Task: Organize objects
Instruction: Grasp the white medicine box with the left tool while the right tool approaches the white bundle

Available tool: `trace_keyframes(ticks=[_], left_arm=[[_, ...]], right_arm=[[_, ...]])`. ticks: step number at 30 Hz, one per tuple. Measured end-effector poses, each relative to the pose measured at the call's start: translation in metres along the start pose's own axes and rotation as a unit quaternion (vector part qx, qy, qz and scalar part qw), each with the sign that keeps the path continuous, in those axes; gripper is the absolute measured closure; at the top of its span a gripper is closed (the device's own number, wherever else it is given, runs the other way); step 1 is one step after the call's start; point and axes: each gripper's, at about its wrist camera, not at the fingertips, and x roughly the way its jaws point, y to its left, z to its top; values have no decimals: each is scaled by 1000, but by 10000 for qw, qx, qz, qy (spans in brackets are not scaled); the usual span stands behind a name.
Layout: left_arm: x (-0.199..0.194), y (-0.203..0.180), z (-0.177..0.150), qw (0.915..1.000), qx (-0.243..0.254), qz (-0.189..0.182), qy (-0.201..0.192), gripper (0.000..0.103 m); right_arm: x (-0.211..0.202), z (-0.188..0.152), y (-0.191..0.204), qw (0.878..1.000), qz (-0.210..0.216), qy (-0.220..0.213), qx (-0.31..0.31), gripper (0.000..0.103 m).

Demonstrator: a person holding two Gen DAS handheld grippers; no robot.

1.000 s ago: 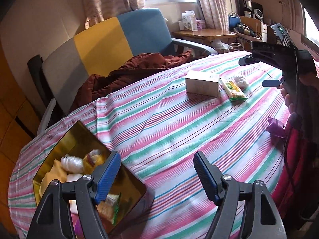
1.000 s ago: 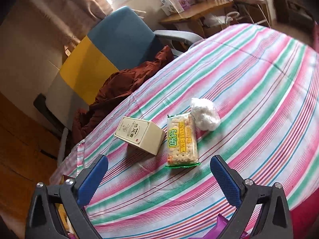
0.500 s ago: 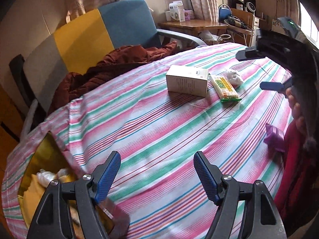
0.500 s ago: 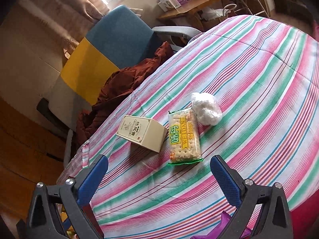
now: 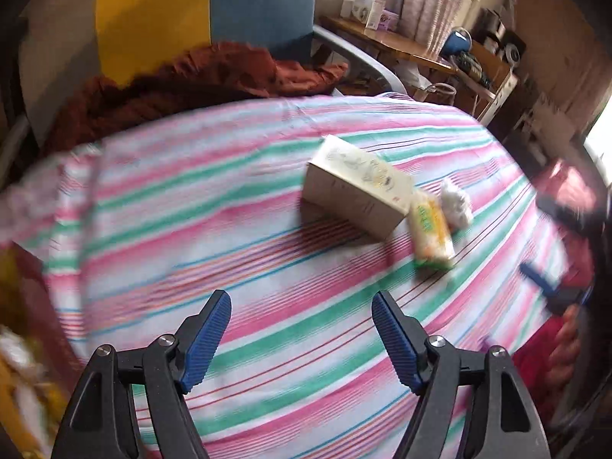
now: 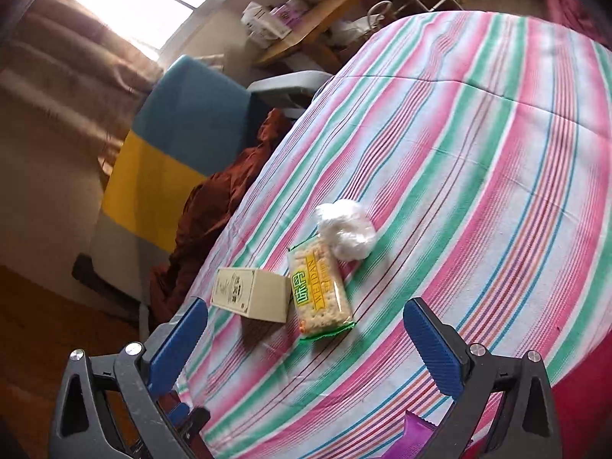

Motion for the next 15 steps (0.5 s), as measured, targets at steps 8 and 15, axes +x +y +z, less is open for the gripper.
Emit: trace_keyframes(ticks=[8,15], left_arm=[[36,-2,53,9886,-1230,-843,185,14],[88,-8,89,9753,-1977,-799,572,5]], right_arm=[[2,-1,-1,9995,250,184,107,0],[1,-2,-2,9986,444,236,150,0]])
